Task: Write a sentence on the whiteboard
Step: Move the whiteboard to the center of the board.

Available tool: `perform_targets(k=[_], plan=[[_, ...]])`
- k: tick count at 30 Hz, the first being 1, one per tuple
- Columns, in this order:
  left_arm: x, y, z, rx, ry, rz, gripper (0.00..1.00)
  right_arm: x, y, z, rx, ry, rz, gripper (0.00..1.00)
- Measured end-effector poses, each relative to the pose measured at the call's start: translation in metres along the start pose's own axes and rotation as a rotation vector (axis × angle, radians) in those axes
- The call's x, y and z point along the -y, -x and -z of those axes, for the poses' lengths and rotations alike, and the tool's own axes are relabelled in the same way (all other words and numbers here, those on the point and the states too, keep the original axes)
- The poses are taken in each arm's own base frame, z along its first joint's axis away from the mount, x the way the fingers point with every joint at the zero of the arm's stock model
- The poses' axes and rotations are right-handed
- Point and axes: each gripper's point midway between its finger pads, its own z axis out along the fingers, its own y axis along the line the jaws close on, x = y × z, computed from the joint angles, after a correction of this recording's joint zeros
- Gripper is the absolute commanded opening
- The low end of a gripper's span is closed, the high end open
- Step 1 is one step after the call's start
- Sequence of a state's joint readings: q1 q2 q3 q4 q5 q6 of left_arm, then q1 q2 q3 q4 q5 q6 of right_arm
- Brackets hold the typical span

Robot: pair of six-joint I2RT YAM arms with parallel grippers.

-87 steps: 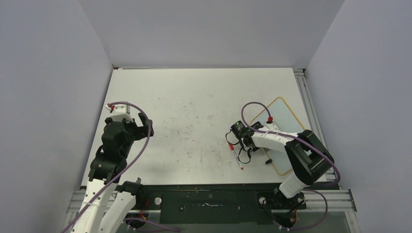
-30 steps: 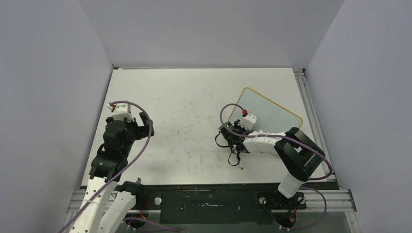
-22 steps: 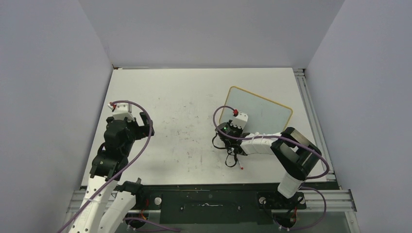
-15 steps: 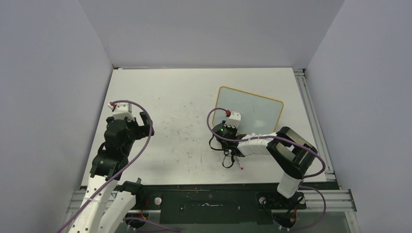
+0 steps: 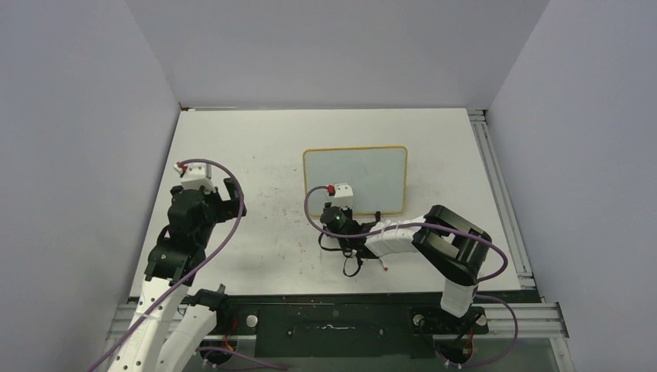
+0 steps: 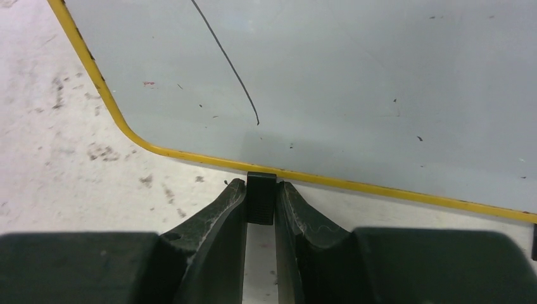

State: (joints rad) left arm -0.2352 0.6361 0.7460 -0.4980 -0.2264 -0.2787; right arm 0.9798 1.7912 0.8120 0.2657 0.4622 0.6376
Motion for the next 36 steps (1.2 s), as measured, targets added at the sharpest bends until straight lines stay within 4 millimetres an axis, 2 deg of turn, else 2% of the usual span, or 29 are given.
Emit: perform_targets(k=[4,12,17,22,24,29,36], plan=[[0.0,0.0,0.0,-0.001,0.002,-0.002,0.96,-0.025,-0.007,0.004,0.001,0.079,0.052,0.05],[0.0,-0.001,-0.001,-0.003,0.002,-0.003,0.96,-0.053,-0.021,0.018,-0.017,0.18,0.124,0.05],[0.0,-0.001,-0.001,-0.006,0.003,-0.003,0.96,-0.056,-0.022,0.02,-0.02,0.194,0.139,0.26],[0.0,-0.002,-0.002,-0.008,0.003,-0.004,0.96,-0.063,-0.027,0.025,-0.044,0.23,0.156,0.58],[0.0,-0.002,-0.002,-0.009,0.003,-0.004,0.96,-0.065,-0.028,0.029,-0.054,0.244,0.168,0.66],[0.0,-0.002,-0.002,-0.011,0.004,-0.004,0.96,-0.067,-0.018,0.044,-0.052,0.267,0.179,0.76],[0.0,-0.003,-0.003,-0.013,0.004,-0.006,0.96,-0.061,0.011,0.079,-0.017,0.297,0.151,0.78]])
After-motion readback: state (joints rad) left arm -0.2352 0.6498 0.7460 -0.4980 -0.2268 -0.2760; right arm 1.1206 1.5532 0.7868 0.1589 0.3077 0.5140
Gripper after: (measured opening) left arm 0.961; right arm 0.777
